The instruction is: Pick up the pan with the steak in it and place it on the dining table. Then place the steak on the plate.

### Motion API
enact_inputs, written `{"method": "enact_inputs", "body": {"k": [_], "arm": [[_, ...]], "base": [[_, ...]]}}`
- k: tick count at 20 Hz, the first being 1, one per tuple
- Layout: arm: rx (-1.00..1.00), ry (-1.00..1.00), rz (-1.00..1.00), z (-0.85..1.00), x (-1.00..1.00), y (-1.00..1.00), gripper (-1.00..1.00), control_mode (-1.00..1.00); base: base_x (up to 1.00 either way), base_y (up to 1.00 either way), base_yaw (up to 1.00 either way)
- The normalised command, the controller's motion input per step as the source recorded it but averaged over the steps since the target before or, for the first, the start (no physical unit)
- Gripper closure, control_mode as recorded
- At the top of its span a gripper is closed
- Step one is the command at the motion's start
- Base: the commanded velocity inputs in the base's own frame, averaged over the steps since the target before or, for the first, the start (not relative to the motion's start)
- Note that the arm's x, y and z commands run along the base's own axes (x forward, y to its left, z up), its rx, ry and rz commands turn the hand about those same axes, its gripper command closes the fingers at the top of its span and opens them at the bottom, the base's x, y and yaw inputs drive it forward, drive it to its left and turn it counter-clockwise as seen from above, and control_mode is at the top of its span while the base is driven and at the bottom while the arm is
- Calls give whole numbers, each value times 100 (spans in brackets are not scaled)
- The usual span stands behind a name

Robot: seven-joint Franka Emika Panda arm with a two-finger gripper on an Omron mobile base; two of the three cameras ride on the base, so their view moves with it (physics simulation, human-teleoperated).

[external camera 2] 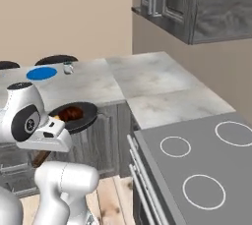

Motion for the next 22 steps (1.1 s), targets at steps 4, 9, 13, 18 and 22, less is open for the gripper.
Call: {"method": "enact_inputs", "body": {"k": [4,9,13,18,22], "arm": [[0,0,0,0,0,0,100,100],[0,0,0,0,0,0,100,100],[0,0,0,0,0,0,100,100],[0,0,0,0,0,0,100,100],[0,0,0,0,0,0,100,100]], "base": [[-6,0,50],[-6,0,50],[-41,-1,35],[-18,62,29],[-1,99,13]]}}
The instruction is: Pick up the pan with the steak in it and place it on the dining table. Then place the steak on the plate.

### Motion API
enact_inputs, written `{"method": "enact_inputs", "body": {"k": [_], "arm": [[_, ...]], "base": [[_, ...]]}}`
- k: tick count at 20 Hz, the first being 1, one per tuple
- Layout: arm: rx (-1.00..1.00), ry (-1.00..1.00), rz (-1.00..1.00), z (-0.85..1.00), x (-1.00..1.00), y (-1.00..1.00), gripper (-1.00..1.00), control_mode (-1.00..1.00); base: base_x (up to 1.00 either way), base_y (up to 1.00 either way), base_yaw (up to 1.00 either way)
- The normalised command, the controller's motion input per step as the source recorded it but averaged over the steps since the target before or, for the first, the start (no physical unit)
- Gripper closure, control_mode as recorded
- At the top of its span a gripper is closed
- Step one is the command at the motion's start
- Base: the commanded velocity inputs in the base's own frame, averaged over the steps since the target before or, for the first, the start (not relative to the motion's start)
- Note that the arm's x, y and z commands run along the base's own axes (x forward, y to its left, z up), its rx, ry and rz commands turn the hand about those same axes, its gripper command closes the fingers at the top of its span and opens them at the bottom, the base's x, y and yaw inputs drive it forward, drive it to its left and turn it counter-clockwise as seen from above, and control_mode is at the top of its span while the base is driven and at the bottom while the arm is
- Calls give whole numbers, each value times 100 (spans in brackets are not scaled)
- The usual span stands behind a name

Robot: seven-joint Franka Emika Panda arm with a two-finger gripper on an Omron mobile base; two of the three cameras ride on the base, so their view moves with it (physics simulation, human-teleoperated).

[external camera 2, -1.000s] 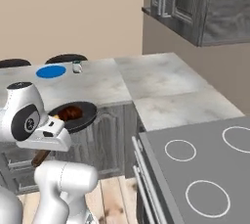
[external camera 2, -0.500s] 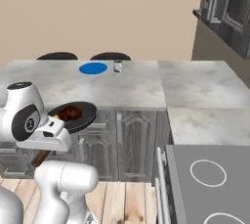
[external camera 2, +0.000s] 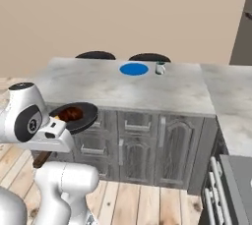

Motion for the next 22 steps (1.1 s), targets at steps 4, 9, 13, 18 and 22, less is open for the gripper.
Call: {"method": "enact_inputs", "body": {"k": [4,9,13,18,22], "arm": [[0,0,0,0,0,0,100,100],[0,0,0,0,0,0,100,100],[0,0,0,0,0,0,100,100],[0,0,0,0,0,0,100,100],[0,0,0,0,0,0,100,100]], "base": [[0,100,8],[0,100,6],[1,100,4],[2,100,4],[2,100,4]]}}
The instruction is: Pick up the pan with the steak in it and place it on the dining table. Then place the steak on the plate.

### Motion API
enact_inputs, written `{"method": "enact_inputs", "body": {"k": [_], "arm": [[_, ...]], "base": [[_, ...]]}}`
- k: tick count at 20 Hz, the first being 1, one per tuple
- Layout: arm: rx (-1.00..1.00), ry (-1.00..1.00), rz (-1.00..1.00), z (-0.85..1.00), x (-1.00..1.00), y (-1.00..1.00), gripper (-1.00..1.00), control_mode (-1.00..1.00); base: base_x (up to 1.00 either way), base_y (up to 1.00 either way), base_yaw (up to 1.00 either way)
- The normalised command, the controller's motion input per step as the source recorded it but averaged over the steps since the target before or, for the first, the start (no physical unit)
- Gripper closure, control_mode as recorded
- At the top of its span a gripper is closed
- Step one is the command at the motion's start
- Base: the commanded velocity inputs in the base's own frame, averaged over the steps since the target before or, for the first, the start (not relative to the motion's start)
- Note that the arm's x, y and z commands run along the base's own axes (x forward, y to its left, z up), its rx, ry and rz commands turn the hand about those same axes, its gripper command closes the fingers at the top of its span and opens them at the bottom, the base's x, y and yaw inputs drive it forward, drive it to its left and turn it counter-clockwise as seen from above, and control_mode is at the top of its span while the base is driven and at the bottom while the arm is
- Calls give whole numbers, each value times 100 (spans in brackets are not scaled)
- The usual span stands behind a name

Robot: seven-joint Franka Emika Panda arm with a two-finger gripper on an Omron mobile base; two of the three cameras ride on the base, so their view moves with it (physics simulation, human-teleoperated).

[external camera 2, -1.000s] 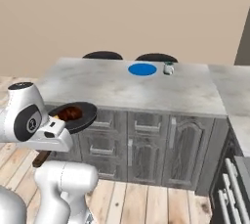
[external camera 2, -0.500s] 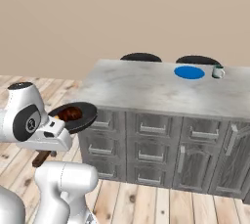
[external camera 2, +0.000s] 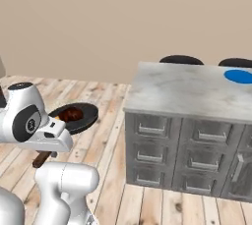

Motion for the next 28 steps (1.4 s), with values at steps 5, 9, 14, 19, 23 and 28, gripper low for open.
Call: {"method": "enact_inputs", "body": {"k": [5,9,14,19,23,28], "arm": [[0,0,0,0,0,0,100,100],[0,0,0,0,0,0,100,100],[0,0,0,0,0,0,100,100],[0,0,0,0,0,0,100,100],[0,0,0,0,0,0,100,100],[0,0,0,0,0,0,100,100]], "base": [[5,100,4],[43,96,3],[72,86,1],[90,78,0],[100,68,0],[100,54,0]]}}
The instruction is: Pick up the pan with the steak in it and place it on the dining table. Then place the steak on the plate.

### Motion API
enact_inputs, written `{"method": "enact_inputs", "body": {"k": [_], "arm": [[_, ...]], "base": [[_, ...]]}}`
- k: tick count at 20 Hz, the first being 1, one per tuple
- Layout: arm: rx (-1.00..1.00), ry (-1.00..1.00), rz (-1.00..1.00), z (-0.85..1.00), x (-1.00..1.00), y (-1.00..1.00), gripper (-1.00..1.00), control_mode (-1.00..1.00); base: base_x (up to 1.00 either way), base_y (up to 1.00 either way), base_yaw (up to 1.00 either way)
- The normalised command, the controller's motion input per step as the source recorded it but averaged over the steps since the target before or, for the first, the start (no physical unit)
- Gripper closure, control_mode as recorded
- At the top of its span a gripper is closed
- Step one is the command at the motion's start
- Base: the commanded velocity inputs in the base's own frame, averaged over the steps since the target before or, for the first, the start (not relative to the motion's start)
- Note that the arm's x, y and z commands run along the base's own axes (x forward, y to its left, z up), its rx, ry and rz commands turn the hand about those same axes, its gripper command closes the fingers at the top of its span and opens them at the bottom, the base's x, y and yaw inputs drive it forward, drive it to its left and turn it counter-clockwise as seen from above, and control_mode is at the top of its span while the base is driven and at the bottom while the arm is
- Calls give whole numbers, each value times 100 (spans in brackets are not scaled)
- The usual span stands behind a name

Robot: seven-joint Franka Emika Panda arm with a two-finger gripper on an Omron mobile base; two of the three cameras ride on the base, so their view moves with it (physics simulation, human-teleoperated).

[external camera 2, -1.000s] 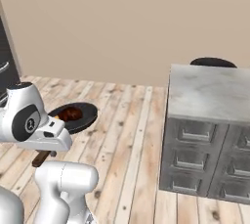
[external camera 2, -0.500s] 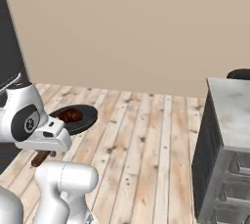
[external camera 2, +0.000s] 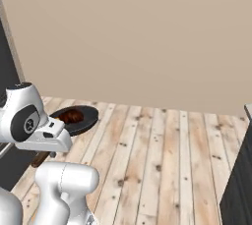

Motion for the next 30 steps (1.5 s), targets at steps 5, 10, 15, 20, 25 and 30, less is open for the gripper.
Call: {"method": "enact_inputs", "body": {"k": [5,10,15,20,25,30], "arm": [[0,0,0,0,0,0,100,100],[0,0,0,0,0,0,100,100],[0,0,0,0,0,0,100,100],[0,0,0,0,0,0,100,100],[0,0,0,0,0,0,100,100],[0,0,0,0,0,0,100,100]], "base": [[100,29,-4],[100,17,-4],[100,15,-5],[100,15,-5],[100,15,-5],[100,15,-5]]}}
